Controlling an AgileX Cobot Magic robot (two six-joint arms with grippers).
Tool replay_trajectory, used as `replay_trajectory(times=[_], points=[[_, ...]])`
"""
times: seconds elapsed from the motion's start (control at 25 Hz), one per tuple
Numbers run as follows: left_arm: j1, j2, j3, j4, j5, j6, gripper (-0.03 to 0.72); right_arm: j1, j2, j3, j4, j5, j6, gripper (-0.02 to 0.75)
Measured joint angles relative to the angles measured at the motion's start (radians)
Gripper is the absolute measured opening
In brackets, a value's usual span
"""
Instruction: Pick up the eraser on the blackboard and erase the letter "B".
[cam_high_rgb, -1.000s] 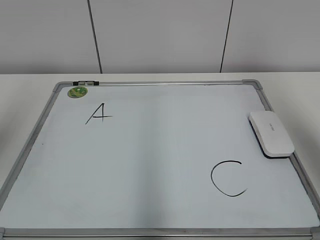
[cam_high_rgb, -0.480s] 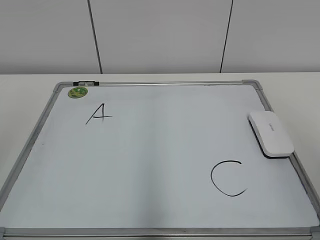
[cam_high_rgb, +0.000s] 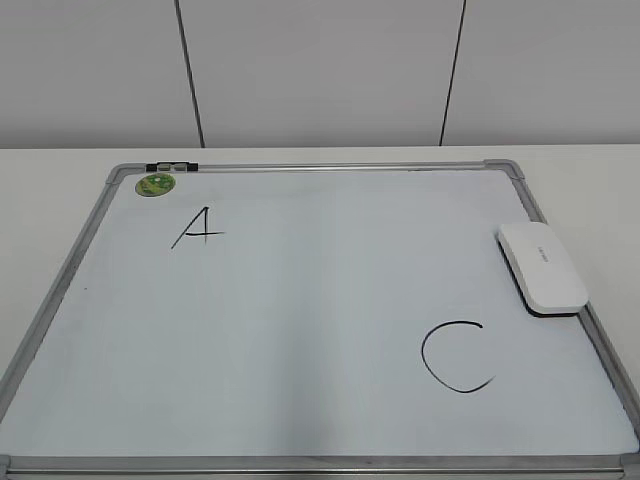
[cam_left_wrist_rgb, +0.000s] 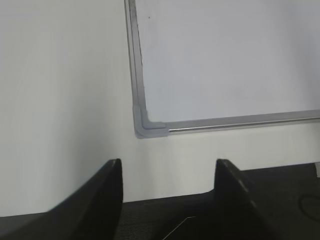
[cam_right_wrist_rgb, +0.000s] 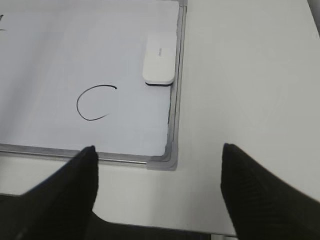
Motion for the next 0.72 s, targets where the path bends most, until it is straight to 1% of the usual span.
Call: replay_trajectory(times=[0.2, 0.32, 0.44, 0.64, 0.72], points=[[0.0, -0.122, 0.107, 0.018, 0.001, 0.0, 0.42, 0.0, -0.103, 0.138, -0.012, 0.001, 0.009, 0.587], [0.0, -0.168, 0.131, 0.028, 0.0, 0.0, 0.42, 0.0, -0.115, 0.214, -0.028, 0.002, 0.01, 0.587], [0.0, -0.193, 0.133, 0.054, -0.014, 0.0, 0.42, 0.0, -0.116, 0.238, -0.039, -0.004, 0.012, 0.587], [0.0, -0.202, 0.147, 0.078, -0.086, 0.0, 0.42, 0.0, -0.116, 0.273, -0.046, -0.108, 0.013, 0.587], [0.0, -0.202, 0.167, 0.076, -0.133, 0.0, 0.42, 0.0, -0.116, 0.283, -0.046, -0.121, 0.013, 0.587]])
